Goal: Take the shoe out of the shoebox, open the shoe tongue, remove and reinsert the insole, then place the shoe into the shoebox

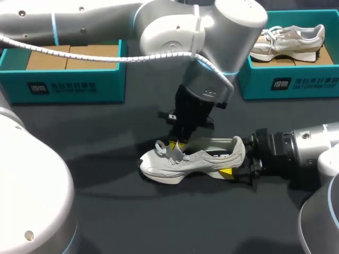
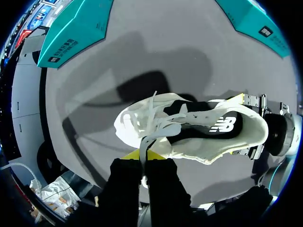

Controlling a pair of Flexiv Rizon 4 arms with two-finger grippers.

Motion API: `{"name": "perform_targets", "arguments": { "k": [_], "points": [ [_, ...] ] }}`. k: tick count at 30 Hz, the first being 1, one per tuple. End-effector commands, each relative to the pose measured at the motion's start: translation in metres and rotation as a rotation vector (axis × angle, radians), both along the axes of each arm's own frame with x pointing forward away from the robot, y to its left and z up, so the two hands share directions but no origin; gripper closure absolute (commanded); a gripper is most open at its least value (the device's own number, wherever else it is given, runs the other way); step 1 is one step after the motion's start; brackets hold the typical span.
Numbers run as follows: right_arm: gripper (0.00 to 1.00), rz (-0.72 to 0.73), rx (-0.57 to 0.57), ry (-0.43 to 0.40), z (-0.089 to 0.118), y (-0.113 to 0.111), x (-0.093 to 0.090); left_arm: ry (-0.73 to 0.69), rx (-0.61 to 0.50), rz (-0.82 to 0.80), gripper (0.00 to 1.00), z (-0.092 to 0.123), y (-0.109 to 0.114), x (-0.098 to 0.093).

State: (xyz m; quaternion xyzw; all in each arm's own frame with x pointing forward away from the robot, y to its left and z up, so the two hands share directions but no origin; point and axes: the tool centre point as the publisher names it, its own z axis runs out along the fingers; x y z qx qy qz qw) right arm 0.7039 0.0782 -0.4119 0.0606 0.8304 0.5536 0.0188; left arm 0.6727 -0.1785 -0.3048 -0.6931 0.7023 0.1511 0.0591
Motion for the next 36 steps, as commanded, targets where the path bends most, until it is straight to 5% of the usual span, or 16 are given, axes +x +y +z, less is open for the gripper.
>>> {"name": "perform_targets", "arguments": {
  "k": [1, 20, 23, 27, 36],
  "points": [
    [1.00, -0.001, -0.004, 0.002, 0.000, -0.001, -0.001, 0.003, -0.254, 0.034, 1.00, -0.002, 0.031, 0.000],
    [1.00, -0.001, -0.004, 0.002, 0.000, -0.001, -0.001, 0.040, -0.167, 0.045, 0.99, -0.052, 0.066, 0.004],
    [1.00, -0.001, -0.004, 0.002, 0.000, -0.001, -0.001, 0.044, -0.152, 0.049, 0.76, -0.056, 0.073, 0.003],
    [1.00, -0.001, -0.004, 0.002, 0.000, -0.001, -0.001, 0.036, -0.129, 0.056, 0.59, -0.055, 0.084, 0.001],
    [1.00, -0.001, -0.004, 0.002, 0.000, -0.001, -0.001, -0.041, -0.174, 0.020, 0.49, -0.021, 0.094, 0.003]
  ]
}}
